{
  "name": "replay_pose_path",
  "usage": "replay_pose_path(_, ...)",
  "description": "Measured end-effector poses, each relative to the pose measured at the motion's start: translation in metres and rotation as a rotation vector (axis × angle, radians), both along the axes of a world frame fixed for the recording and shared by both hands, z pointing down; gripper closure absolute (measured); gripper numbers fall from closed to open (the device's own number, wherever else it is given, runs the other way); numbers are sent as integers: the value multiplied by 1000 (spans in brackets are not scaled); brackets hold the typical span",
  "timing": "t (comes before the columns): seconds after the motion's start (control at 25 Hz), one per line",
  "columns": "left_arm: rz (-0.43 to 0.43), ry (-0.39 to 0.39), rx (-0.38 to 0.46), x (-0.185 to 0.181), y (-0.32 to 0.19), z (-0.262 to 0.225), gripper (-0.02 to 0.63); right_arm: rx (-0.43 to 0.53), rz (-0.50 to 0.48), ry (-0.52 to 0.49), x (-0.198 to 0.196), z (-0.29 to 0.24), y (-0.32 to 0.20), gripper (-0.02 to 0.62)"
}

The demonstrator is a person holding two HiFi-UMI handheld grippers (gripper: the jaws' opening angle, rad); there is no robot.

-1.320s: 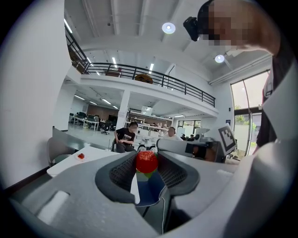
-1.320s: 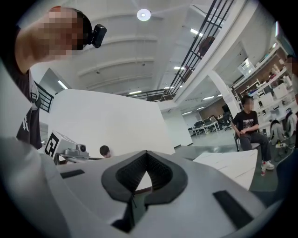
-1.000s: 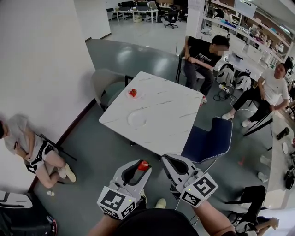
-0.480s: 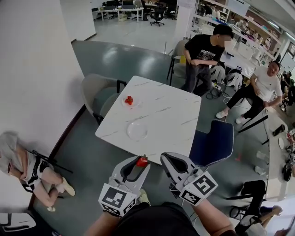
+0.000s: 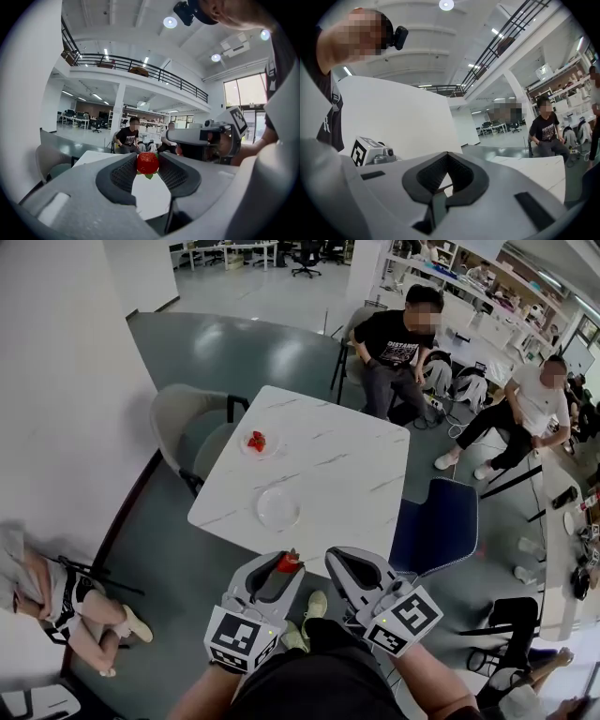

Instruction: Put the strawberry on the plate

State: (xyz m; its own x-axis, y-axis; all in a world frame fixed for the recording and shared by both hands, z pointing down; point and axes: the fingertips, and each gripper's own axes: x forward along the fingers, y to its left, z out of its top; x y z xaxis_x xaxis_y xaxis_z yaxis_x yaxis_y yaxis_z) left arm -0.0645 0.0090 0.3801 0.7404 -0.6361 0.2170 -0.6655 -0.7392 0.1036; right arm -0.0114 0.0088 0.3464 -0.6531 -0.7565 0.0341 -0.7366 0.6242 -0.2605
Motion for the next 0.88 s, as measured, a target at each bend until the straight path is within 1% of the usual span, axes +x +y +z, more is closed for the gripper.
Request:
replay_pose_path(0.24, 1, -47, -20, 4, -40, 21, 456, -28, -5, -13, 2, 20, -42, 594)
replay_pose_path(0.48, -45, -102, -53, 4, -89, 35, 456, -48, -60, -33, -1, 25, -98, 593)
replay_pose_path(0.72, -81, -151, -100, 7, -139, 68, 456, -80, -110, -22, 0, 44, -151, 593)
replay_pose_path(0.88, -107, -184, -128, 13, -166, 91, 456, -96, -147, -18, 3, 64, -176, 593)
